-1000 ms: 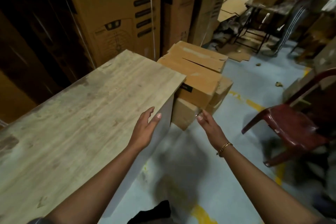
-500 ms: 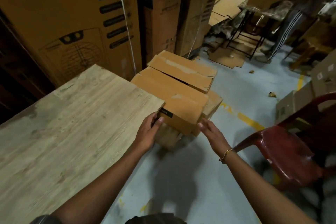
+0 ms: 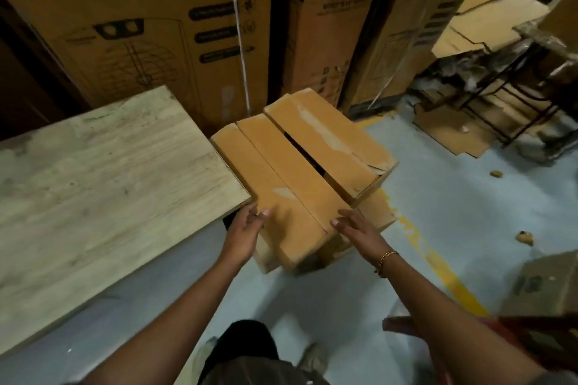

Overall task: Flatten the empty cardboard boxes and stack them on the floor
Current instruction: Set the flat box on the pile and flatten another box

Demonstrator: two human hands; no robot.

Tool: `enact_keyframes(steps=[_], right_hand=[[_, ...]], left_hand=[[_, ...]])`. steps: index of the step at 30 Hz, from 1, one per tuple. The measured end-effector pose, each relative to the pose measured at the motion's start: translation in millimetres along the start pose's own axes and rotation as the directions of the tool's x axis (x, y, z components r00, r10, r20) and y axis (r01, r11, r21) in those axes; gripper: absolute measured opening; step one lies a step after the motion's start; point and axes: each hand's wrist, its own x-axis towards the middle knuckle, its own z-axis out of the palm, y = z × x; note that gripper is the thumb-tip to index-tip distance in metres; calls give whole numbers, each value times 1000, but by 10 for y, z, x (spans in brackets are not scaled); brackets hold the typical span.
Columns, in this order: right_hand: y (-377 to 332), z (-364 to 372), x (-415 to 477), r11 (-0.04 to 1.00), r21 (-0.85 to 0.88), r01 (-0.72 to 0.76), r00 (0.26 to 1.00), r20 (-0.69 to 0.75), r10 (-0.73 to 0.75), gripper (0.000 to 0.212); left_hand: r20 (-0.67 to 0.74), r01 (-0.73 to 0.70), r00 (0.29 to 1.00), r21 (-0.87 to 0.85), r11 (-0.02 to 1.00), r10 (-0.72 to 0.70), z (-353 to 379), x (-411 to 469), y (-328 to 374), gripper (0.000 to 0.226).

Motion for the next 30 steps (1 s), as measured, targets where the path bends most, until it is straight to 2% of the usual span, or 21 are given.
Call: enact_keyframes(steps=[2, 5, 10, 12, 14, 16, 17, 20, 22, 23, 24, 25, 27, 28, 30], right_hand=[[39, -213, 228, 1000, -14, -3, 998, 63, 4, 86], [129, -424, 619, 999, -46, -22, 991, 134, 28, 90], [303, -577, 1368, 989, -130, -64, 966, 242, 94, 64], [373, -585, 1632, 985, -155, -70, 967, 233, 105, 73], [550, -570, 1915, 983, -166, -79, 970, 213, 114, 98], [819, -544, 2250, 979, -177, -99, 968, 211, 136, 114], [894, -526, 2362, 976, -184, -117, 963, 219, 157, 113], [938, -464, 2568, 968, -183, -173, 940, 262, 217, 86], [1037, -423, 2738, 960, -172, -221, 920, 291, 264, 68], [1081, -401, 2814, 957, -165, -240, 909, 309, 281, 67], [1129, -380, 2881, 953, -158, -257, 901, 317, 296, 73], [1164, -355, 2930, 950, -151, -274, 899, 312, 308, 88], [1236, -323, 3009, 950, -125, -287, 897, 314, 312, 117], [1266, -301, 3039, 953, -97, -287, 896, 326, 303, 120], [1299, -265, 3067, 965, -38, -260, 898, 358, 256, 108]], left_hand=[[-26, 67, 997, -3, 998, -67, 200, -1, -40, 62], [-88, 154, 984, -18, 988, -155, 409, 63, -154, 82], [-167, 274, 942, -113, 955, -290, 683, 381, -318, 60], [-179, 306, 927, -144, 941, -329, 788, 552, -432, 70], [-196, 353, 901, -183, 918, -386, 911, 728, -548, 81], [-210, 406, 868, -220, 887, -449, 1017, 890, -639, 70], [-219, 440, 844, -237, 866, -489, 1079, 949, -675, 67], [-207, 531, 775, -301, 792, -598, 1245, 1049, -821, 77], [-199, 564, 740, -337, 754, -642, 1345, 1078, -956, 98], [-197, 582, 722, -347, 736, -664, 1382, 1101, -1050, 112], [-192, 595, 709, -352, 722, -678, 1417, 1120, -1119, 119], [-189, 603, 701, -357, 713, -687, 1453, 1147, -1155, 120], [-191, 595, 703, -372, 713, -685, 1520, 1188, -1167, 114], [-203, 568, 718, -382, 729, -666, 1559, 1208, -1150, 109], [-247, 518, 739, -388, 762, -627, 1647, 1230, -1175, 99]])
